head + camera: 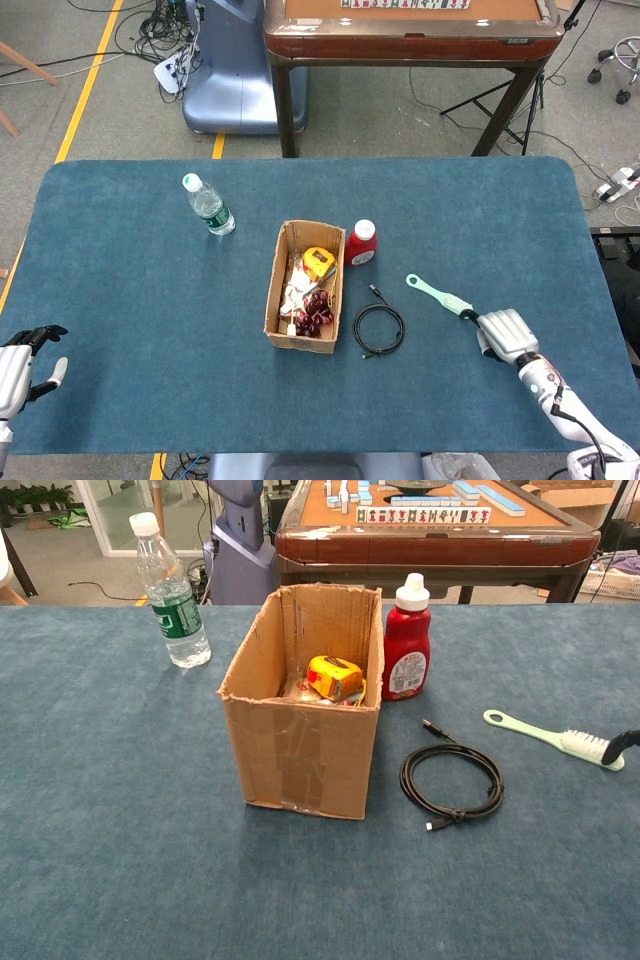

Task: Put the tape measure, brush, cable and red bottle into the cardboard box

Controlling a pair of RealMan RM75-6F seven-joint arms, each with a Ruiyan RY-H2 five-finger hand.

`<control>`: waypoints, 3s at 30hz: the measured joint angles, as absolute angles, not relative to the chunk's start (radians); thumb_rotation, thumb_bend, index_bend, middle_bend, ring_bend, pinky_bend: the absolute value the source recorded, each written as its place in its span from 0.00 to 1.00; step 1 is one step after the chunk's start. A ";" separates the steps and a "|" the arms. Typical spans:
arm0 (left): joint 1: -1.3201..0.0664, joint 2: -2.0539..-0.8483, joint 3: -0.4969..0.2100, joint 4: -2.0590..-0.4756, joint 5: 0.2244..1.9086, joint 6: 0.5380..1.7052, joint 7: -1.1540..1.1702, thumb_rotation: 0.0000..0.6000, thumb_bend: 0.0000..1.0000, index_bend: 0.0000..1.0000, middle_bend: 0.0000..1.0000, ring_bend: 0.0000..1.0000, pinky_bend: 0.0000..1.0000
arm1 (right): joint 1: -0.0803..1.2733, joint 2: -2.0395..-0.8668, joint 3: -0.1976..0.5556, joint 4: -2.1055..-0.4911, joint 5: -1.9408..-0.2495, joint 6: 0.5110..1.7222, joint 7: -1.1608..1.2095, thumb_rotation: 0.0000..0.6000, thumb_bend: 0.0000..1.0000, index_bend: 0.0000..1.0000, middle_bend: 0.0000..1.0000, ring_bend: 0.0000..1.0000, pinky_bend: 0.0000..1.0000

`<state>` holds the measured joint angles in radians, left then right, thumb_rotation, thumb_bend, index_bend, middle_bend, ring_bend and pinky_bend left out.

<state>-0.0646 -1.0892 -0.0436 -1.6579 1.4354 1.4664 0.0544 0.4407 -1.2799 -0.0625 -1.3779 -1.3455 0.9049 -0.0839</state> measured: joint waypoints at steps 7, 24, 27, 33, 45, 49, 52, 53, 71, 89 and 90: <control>-0.065 -1.089 -0.044 -1.658 1.434 1.465 0.055 1.00 0.35 0.34 0.41 0.35 0.55 | 0.434 -1.287 -0.042 -1.339 -1.313 0.899 -0.075 1.00 0.97 0.25 1.00 1.00 1.00; -0.065 -1.089 -0.043 -1.657 1.432 1.462 0.053 1.00 0.35 0.34 0.41 0.35 0.55 | 0.450 -1.345 0.021 -1.207 -1.228 0.843 -0.061 1.00 0.97 0.25 1.00 1.00 1.00; -0.065 -1.089 -0.043 -1.657 1.432 1.463 0.053 1.00 0.35 0.34 0.41 0.35 0.55 | 0.456 -1.360 0.034 -1.180 -1.215 0.834 -0.058 1.00 0.97 0.25 1.00 1.00 1.00; -0.065 -1.090 -0.042 -1.657 1.433 1.461 0.056 1.00 0.35 0.34 0.41 0.35 0.55 | 0.471 -1.396 0.057 -1.123 -1.190 0.810 -0.053 1.00 0.97 0.25 1.00 1.00 1.00; -0.065 -1.090 -0.043 -1.655 1.431 1.461 0.055 1.00 0.35 0.34 0.41 0.35 0.55 | 0.486 -1.454 0.096 -1.048 -1.189 0.826 -0.021 1.00 0.96 0.25 1.00 1.00 1.00; -0.066 -1.090 -0.042 -1.655 1.432 1.460 0.056 1.00 0.35 0.34 0.41 0.35 0.55 | 0.480 -1.452 0.099 -1.054 -1.213 0.851 0.012 1.00 0.92 0.25 1.00 1.00 1.00; -0.065 -1.090 -0.042 -1.655 1.432 1.461 0.056 1.00 0.35 0.34 0.41 0.35 0.55 | 0.467 -1.438 0.098 -1.077 -1.250 0.893 0.069 1.00 0.85 0.28 1.00 1.00 1.00; -0.065 -1.090 -0.042 -1.655 1.432 1.461 0.056 1.00 0.35 0.34 0.41 0.35 0.55 | 0.462 -1.433 0.097 -1.085 -1.264 0.911 0.088 1.00 0.81 0.29 0.99 0.99 1.00; -0.066 -1.092 -0.041 -1.657 1.434 1.460 0.058 1.00 0.35 0.34 0.41 0.35 0.55 | 0.426 -1.423 0.094 -1.113 -1.440 1.170 -0.029 1.00 0.10 0.43 0.22 0.13 0.21; -0.063 -1.087 -0.043 -1.657 1.429 1.463 0.047 1.00 0.35 0.34 0.41 0.35 0.55 | 0.552 -1.554 0.099 -0.934 -1.436 1.010 -0.113 1.00 0.13 0.45 0.18 0.08 0.15; -0.063 -1.087 -0.043 -1.658 1.429 1.462 0.047 1.00 0.35 0.34 0.41 0.35 0.55 | 0.556 -1.555 0.095 -0.930 -1.438 1.001 -0.114 1.00 0.13 0.45 0.17 0.08 0.15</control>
